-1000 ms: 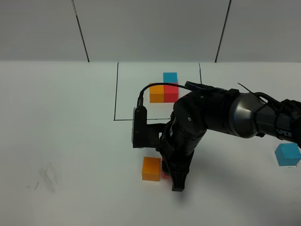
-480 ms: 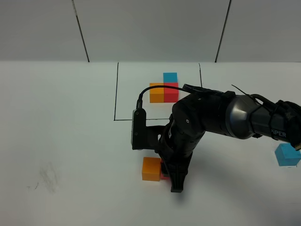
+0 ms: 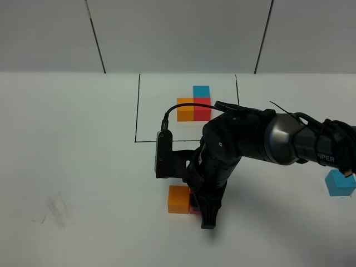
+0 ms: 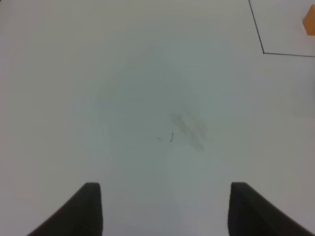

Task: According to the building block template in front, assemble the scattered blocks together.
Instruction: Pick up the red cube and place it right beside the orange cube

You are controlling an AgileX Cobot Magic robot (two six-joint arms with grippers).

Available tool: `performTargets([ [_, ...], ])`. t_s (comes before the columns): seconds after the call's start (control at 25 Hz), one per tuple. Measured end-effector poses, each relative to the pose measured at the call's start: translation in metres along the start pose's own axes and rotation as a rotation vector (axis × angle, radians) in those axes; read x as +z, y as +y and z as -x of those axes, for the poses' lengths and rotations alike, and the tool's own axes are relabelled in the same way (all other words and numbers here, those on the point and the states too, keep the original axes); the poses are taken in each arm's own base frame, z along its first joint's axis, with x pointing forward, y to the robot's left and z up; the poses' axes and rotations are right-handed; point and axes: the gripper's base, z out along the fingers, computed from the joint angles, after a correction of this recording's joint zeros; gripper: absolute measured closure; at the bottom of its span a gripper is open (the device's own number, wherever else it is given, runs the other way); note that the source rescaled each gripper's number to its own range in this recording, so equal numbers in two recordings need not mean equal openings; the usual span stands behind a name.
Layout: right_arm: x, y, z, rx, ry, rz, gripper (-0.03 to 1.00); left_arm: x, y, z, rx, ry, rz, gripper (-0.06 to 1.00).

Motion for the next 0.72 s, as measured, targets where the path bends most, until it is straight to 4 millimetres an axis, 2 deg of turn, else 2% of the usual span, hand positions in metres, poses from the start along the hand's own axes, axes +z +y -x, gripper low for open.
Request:
performTargets([
  [0.72,0.011,0.0,0.0,-0.004,0.016,0.019,0.75,0.0,0.0,0.0,0.0,0.0,0.0,0.7],
])
